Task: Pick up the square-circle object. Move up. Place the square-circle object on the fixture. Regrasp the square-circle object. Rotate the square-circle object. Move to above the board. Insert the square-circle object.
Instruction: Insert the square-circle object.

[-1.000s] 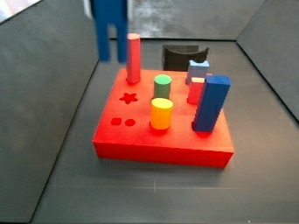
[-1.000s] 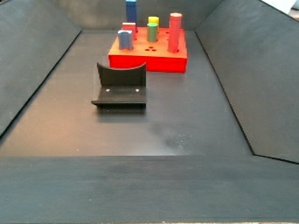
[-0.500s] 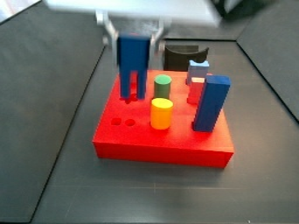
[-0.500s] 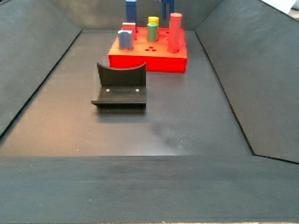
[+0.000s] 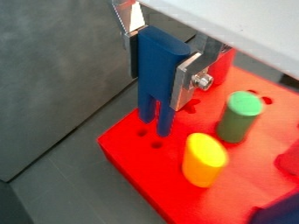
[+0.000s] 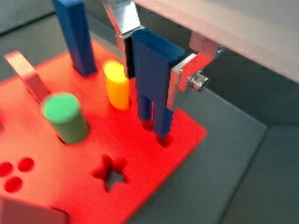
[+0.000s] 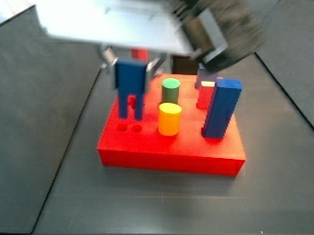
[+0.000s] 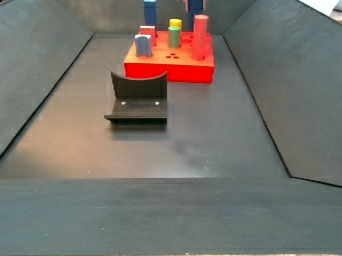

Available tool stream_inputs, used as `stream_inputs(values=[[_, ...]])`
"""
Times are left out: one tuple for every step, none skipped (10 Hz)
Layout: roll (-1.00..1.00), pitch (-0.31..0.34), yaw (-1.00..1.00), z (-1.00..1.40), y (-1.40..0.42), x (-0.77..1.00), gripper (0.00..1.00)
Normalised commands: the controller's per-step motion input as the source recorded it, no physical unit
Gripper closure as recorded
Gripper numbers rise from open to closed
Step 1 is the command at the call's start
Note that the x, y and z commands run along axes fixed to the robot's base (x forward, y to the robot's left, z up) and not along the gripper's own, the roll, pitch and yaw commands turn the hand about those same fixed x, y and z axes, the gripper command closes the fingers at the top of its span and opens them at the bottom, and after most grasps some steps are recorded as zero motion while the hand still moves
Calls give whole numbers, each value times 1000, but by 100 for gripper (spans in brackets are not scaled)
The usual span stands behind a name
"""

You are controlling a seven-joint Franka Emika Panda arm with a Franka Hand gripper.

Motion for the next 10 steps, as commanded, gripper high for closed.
stream_inputs(values=[[-280, -259, -109, -360, 11, -177, 100], [-279, -171, -146, -314, 0, 0, 100], [-283, -99, -194, -211, 20, 71, 100], [-249, -34, -223, -157, 71, 189, 100], [-220, -10, -203, -211, 117, 203, 100], [-144, -31, -191, -357, 109, 66, 100], [-6, -133, -174, -811, 0, -54, 100], [14, -147, -140, -974, 0, -129, 100], [-177, -330, 0, -449, 0, -100, 100], [94, -130, 66, -111, -209, -111, 100]])
